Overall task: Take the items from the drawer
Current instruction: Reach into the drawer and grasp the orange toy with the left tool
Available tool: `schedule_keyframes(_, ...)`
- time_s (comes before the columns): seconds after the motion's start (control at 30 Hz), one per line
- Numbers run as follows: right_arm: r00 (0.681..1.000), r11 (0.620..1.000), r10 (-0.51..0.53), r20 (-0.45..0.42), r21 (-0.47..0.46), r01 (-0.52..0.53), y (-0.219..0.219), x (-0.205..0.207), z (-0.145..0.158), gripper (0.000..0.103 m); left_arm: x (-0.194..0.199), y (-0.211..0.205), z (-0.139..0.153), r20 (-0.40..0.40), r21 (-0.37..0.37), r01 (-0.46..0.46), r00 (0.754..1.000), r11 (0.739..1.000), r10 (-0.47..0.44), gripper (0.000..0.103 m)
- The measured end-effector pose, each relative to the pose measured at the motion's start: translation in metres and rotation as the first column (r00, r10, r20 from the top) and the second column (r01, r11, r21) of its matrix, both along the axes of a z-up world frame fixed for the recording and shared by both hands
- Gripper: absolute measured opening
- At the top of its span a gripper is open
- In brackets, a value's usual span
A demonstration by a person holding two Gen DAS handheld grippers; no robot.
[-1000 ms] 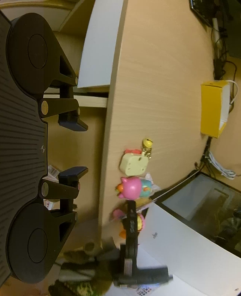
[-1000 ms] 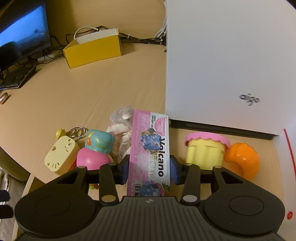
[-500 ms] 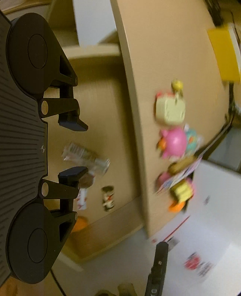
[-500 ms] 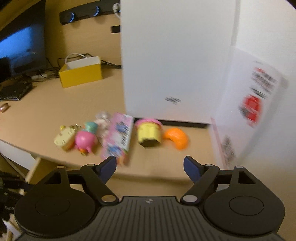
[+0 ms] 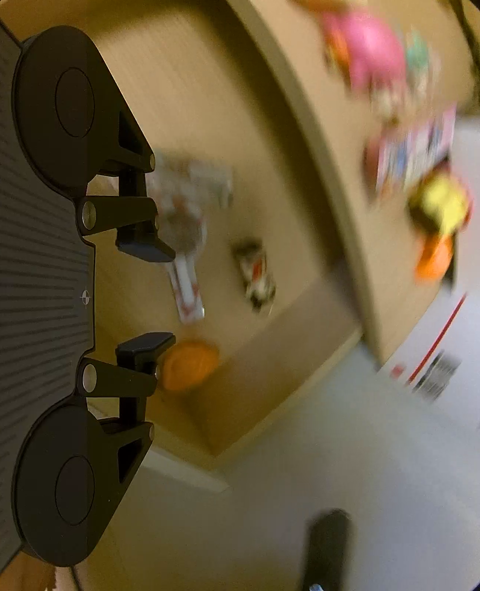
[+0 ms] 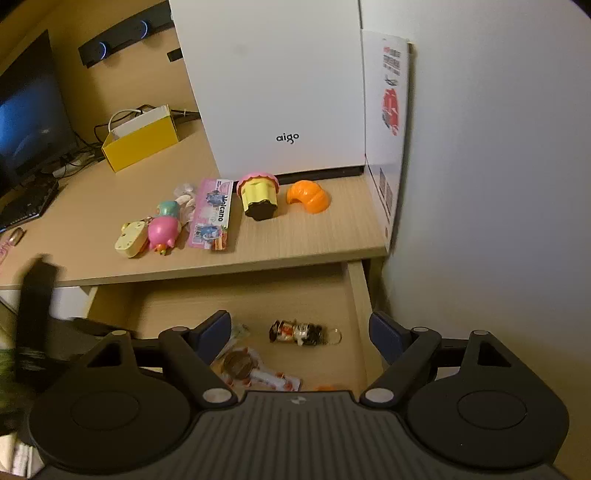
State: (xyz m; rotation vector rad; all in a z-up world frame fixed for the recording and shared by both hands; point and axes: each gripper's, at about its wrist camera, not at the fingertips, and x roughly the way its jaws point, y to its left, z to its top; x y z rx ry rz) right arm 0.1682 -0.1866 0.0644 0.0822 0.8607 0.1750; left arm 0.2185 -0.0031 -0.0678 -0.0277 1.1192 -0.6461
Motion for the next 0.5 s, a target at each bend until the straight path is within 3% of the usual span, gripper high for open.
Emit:
schedule_keyframes(0.1,1.000,1.000,-0.021,0.016,-0.001,0.021,-0.001,-0.001,0.014,0.083,0.013,-0.033,-0.011,0.006,0.011,0.062,0.998,0.998,-0.062,0.045)
schedule_keyframes(0.27,0.998,0.999,-0.027,0.062,0.025,0.025,-0.002,0.004,0.037,0.083,0.031,-0.077,-0.036,-0.055,0.031,0.162,0.986,0.986,-0.160,0.043)
schedule_keyframes(0.37,0.996,0.999,-0.031,0.086,0.024,0.029,-0.003,0.004,0.040,0.083,0.033,-0.096,-0.048,-0.079,0.068,0.206,0.977,0.976,-0.200,0.032)
schedule_keyframes(0.43,0.995,0.999,-0.036,0.097,0.004,0.036,-0.004,0.004,0.039,0.083,0.034,-0.104,-0.052,-0.096,0.081,0.211,0.974,0.974,-0.203,0.016)
schedule_keyframes(0.5,0.994,0.999,-0.036,0.101,-0.011,0.037,-0.004,0.004,0.037,0.081,0.036,-0.111,-0.055,-0.127,0.070,0.213,0.971,0.974,-0.204,0.016)
